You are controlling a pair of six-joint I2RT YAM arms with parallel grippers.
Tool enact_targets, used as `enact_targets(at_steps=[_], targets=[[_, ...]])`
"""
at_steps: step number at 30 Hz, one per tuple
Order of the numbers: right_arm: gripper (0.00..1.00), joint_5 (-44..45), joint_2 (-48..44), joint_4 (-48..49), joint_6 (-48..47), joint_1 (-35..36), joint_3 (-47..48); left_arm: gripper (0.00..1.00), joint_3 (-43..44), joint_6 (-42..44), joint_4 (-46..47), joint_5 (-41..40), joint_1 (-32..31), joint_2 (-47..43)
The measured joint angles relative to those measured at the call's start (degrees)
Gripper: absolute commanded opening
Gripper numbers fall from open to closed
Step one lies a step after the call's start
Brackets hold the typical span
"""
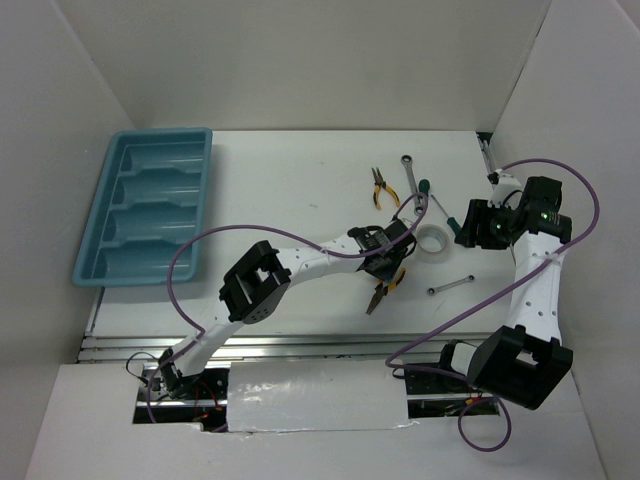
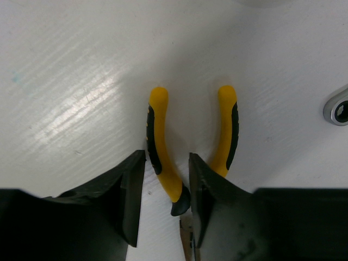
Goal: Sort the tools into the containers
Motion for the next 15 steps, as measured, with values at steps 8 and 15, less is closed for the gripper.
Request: enact_targets(at_steps=[8, 15], targets=[[0.56, -0.52, 0.33, -0.46, -0.46, 0.00, 0.50, 0.15, -2.25, -0.74, 1.51, -1.86, -0.42, -0.17], [0.56, -0.83, 0.33, -0.59, -0.70, 0.00, 0.98, 0.00, -2.21, 5.33, 0.33, -2.10, 0.79, -0.83]])
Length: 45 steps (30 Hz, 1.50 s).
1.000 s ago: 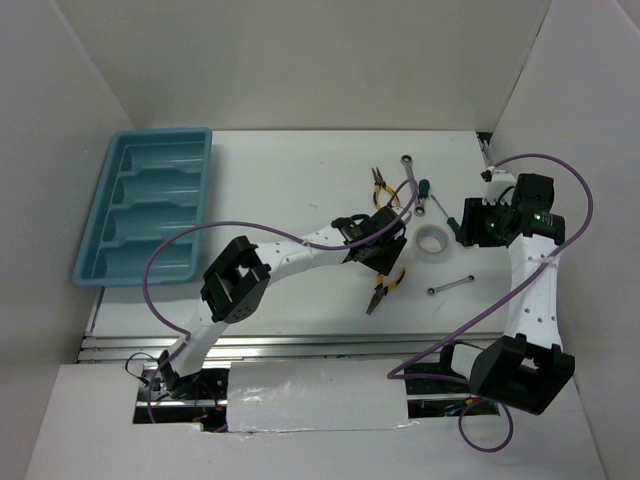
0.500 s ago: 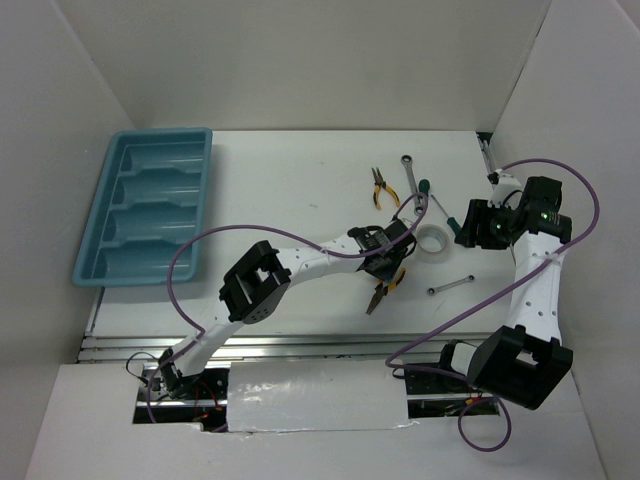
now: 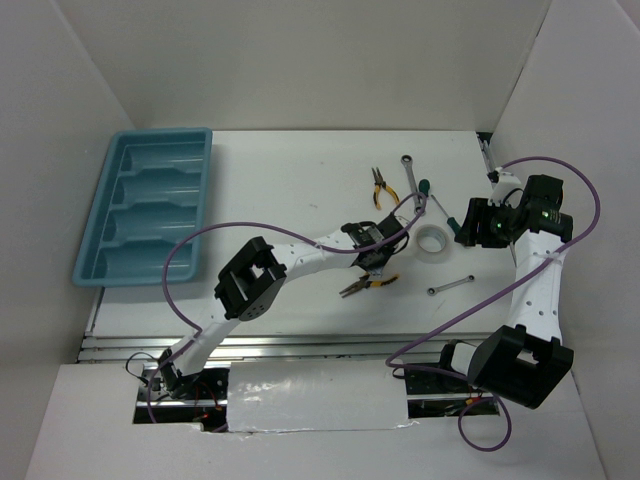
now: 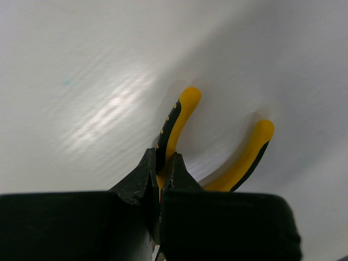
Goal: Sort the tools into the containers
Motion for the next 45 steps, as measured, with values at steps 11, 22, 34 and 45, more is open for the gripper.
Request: enact_targets(at_steps=[11, 22, 34, 45], targets=[[0.57, -1.49, -0.02, 0.09, 0.20, 0.63, 0.09, 0.00, -5.77, 19.17, -3.34, 2.78, 15.74, -20.02], [0.58, -2.25, 0.00, 0.85, 2.05, 4.76, 0.11, 0.00, -1.27, 41.13, 5.60, 11.47, 43.80, -38.14], [0.58, -0.50, 0.39, 2.03, 4.37, 8.50, 0.09, 0.00, -7.45, 55.80, 28.26, 17.77, 70.27, -26.40], [0.58, 1.25, 2.64, 2.99, 5.95, 10.99, 0.09, 0.00, -8.15, 64.81, 40.65, 29.53, 77.07, -13.29]])
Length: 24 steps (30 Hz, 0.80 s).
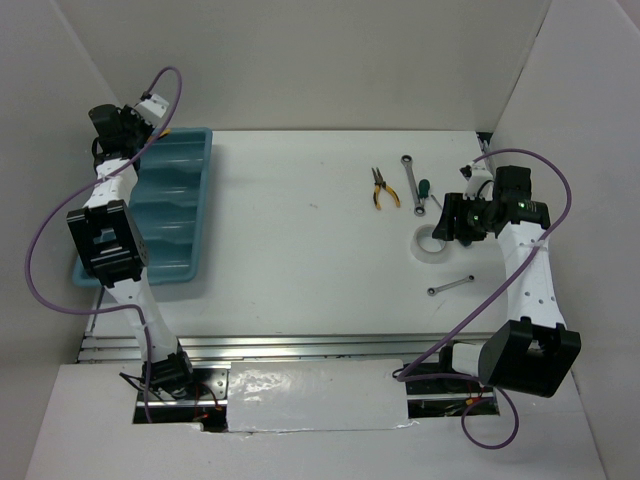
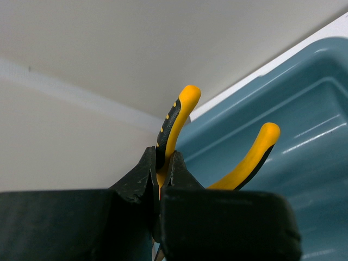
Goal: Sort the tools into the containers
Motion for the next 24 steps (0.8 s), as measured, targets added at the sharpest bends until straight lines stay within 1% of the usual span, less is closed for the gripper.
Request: enact_targets(at_steps=[8, 9, 10, 12, 13, 17, 20, 21, 22, 23, 24], targets=[[0.58, 0.76, 0.96, 0.17, 0.35, 0.72, 0.00, 0.00, 0.15, 4.46, 7.32, 2.03, -3.63, 5.75], [0.58, 0.76, 1.05, 0.17, 0.33, 0.72, 0.00, 0.03, 0.68, 4.48, 7.48, 2.03, -3.87, 6.73], [0.58, 0.81, 1.14, 0.17, 0.33, 0.72, 0.00, 0.11, 1.14, 4.57, 7.61, 1.97, -4.07, 7.78], [0.58, 0.79, 1.42, 0.20, 0.33, 0.72, 0.00, 0.19, 1.42, 4.76, 7.56, 1.75, -4.22, 9.31], [0.58, 0.79, 1.62, 0.22, 0.35, 0.72, 0.00, 0.26, 1.42, 4.90, 7.41, 1.55, -4.24, 9.90], [0.58, 0.74, 2.86, 0.26, 0.35, 0.94, 0.00, 0.32, 1.53, 5.33, 7.30, 1.01, -4.24, 11.04], [0.58, 0.72, 3.76, 0.31, 0.35, 1.29, 0.00, 0.41, 2.08, 5.40, 7.13, 0.63, -4.24, 11.08], [0.58, 0.72, 3.93, 0.31, 0.35, 1.40, 0.00, 0.50, 2.38, 5.31, 7.13, 0.66, -4.22, 11.08], [0.58, 0.72, 4.04, 0.31, 0.35, 1.46, 0.00, 0.53, 2.73, 5.05, 7.23, 0.68, -4.17, 11.08], [0.58, 0.72, 4.09, 0.31, 0.35, 1.55, 0.00, 0.53, 3.13, 4.28, 7.39, 0.79, -4.15, 11.06], [0.58, 0.70, 4.09, 0.31, 0.35, 1.57, 0.00, 0.60, 3.48, 3.89, 7.37, 0.96, -4.15, 10.93]])
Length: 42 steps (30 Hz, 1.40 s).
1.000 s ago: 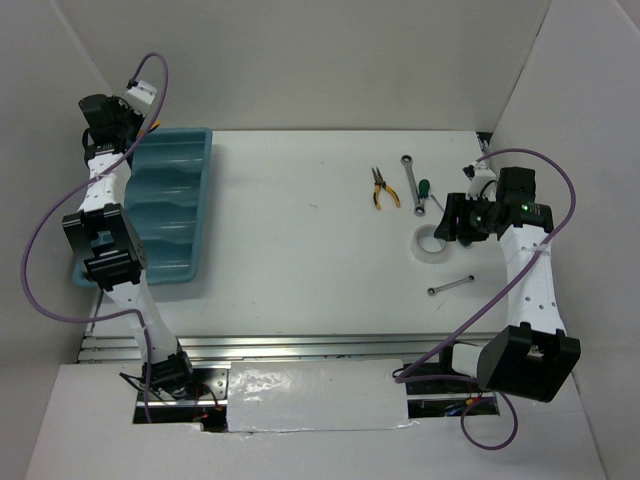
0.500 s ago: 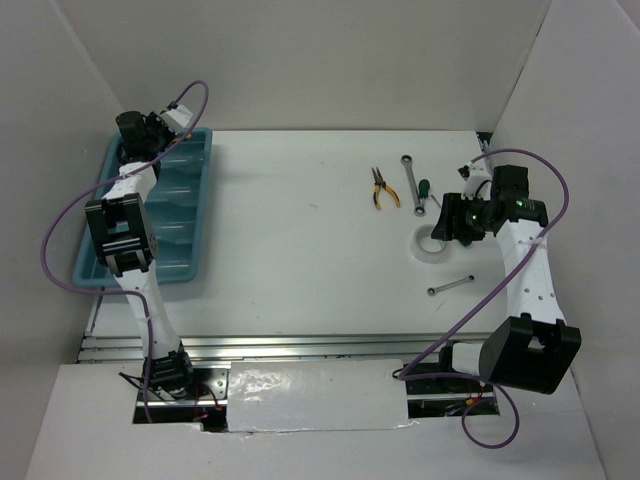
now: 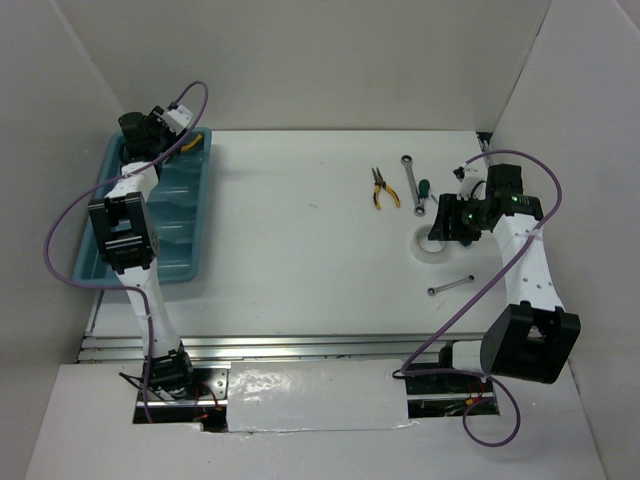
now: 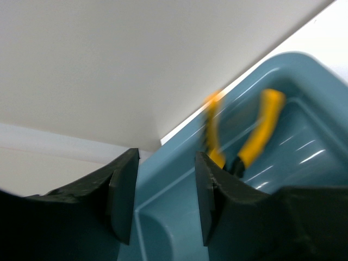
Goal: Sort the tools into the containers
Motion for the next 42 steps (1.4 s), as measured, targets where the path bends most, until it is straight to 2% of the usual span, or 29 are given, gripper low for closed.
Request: enact_targets(at_steps=[8, 12, 15, 16, 21, 22, 25, 26, 27, 29, 32, 34, 36, 42], targets=[[0.57, 0.24, 0.02, 0.00, 1.53, 1.36, 0.31, 0.65, -0.31, -9.46, -1.90, 0.42, 0.02, -6.75], [0.49, 2.10, 0.24, 0.46, 3.74, 4.72, 3.08, 0.65, -3.98, -18.18, -3.54, 0.02, -0.48, -17.38], [0.45, 5.60, 2.12, 1.60, 6.32, 10.60, 6.82, 0.66, -9.33, -23.71, -5.73, -1.44, -1.95, -28.46], [0.46, 7.04, 3.72, 1.68, 7.37, 12.66, 8.41, 0.70, -11.23, -25.62, -6.49, -1.95, -2.82, -32.13], [0.48, 11.93, 20.35, 1.99, 12.07, 20.72, 22.58, 0.81, -19.23, -34.62, -12.20, -1.75, -7.06, -45.90], [0.49, 12.79, 23.91, 2.34, 12.68, 21.53, 25.46, 0.86, -20.74, -36.11, -13.70, -1.53, -7.30, -47.71], [0.60, 15.37, 35.08, 2.64, 14.62, 23.69, 33.00, 0.91, -25.70, -40.22, -17.88, -1.38, -7.58, -51.34], [0.71, 16.24, 38.53, 1.42, 15.17, 24.15, 35.91, 0.92, -27.36, -41.33, -19.61, -1.60, -7.74, -52.15], [0.76, 17.18, 42.18, 1.14, 15.78, 24.50, 38.88, 0.93, -28.55, -42.14, -21.49, -1.64, -7.87, -52.61], [0.78, 19.19, 48.70, 0.76, 16.50, 24.94, 44.81, 0.93, -30.56, -43.60, -24.63, -1.68, -8.28, -53.22], [0.70, 21.46, 55.15, 0.28, 16.70, 25.22, 49.86, 0.94, -33.03, -45.05, -28.30, -1.40, -8.48, -54.62], [0.54, 22.53, 57.79, -0.96, 16.72, 25.22, 51.87, 0.94, -34.64, -45.97, -28.89, -1.01, -8.02, -56.46], [0.49, 23.12, 59.76, -1.99, 16.63, 25.18, 53.72, 0.94, -36.02, -46.64, -28.92, -0.66, -7.41, -58.38], [0.50, 24.35, 64.61, -3.58, 16.15, 24.61, 59.91, 0.95, -37.13, -49.20, -28.50, 0.44, -6.73, -60.63]])
